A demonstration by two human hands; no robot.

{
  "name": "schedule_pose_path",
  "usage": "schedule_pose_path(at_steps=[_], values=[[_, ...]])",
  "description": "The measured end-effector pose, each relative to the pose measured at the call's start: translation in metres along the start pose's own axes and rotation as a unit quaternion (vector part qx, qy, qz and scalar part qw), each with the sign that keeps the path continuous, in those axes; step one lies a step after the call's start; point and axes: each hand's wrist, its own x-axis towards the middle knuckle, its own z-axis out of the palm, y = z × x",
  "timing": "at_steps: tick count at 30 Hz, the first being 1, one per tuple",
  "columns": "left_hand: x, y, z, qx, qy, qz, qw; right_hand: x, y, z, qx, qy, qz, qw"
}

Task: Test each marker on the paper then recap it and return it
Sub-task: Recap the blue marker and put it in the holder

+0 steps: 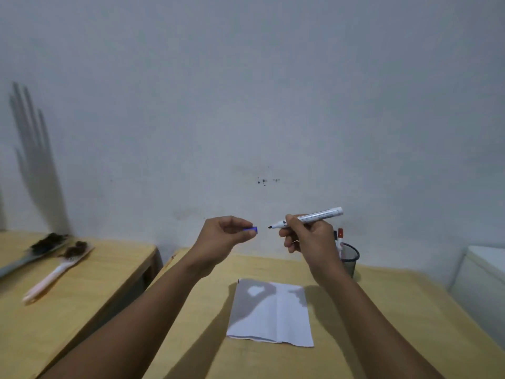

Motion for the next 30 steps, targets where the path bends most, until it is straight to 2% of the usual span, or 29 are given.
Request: schedule_pose_path(at_steps=[10, 13, 16, 17, 19, 21, 22, 23, 25, 27, 30], values=[[-0.036, 0.086, 0.043, -0.068, -0.034, 0.084, 0.994, -0.03, -0.087, -0.015, -0.015, -0.021, -0.08, 0.997], [-0.043, 0.098, 0.058, -0.058, -0.017, 0.153, 0.986, -0.036, -0.102, -0.025, -0.012, -0.006, -0.062, 0.998], [-0.045, 0.104, 0.074, 0.029, 0.005, 0.226, 0.974, -0.04, -0.115, -0.041, 0.007, -0.011, -0.004, 1.0], [-0.043, 0.105, 0.079, 0.053, 0.014, 0.238, 0.97, -0.041, -0.117, -0.047, -0.007, -0.007, 0.017, 1.0], [-0.038, 0.107, 0.089, 0.082, 0.033, 0.246, 0.965, -0.041, -0.115, -0.061, -0.115, 0.048, 0.007, 0.992], [-0.031, 0.106, 0.099, 0.125, 0.043, 0.253, 0.958, -0.037, -0.105, -0.076, -0.261, 0.135, -0.09, 0.952], [-0.027, 0.105, 0.105, 0.15, 0.042, 0.257, 0.954, -0.034, -0.099, -0.085, -0.312, 0.15, -0.151, 0.926], [-0.024, 0.104, 0.112, 0.172, 0.038, 0.263, 0.949, -0.032, -0.095, -0.091, -0.351, 0.133, -0.197, 0.906], [-0.02, 0.1, 0.126, 0.2, 0.021, 0.273, 0.941, -0.023, -0.081, -0.102, -0.403, 0.069, -0.233, 0.883], [-0.013, 0.093, 0.141, 0.202, 0.007, 0.279, 0.939, -0.009, -0.07, -0.111, -0.399, 0.05, -0.234, 0.885], [0.006, 0.08, 0.158, 0.193, 0.013, 0.276, 0.942, 0.012, -0.055, -0.126, -0.363, 0.075, -0.198, 0.907]])
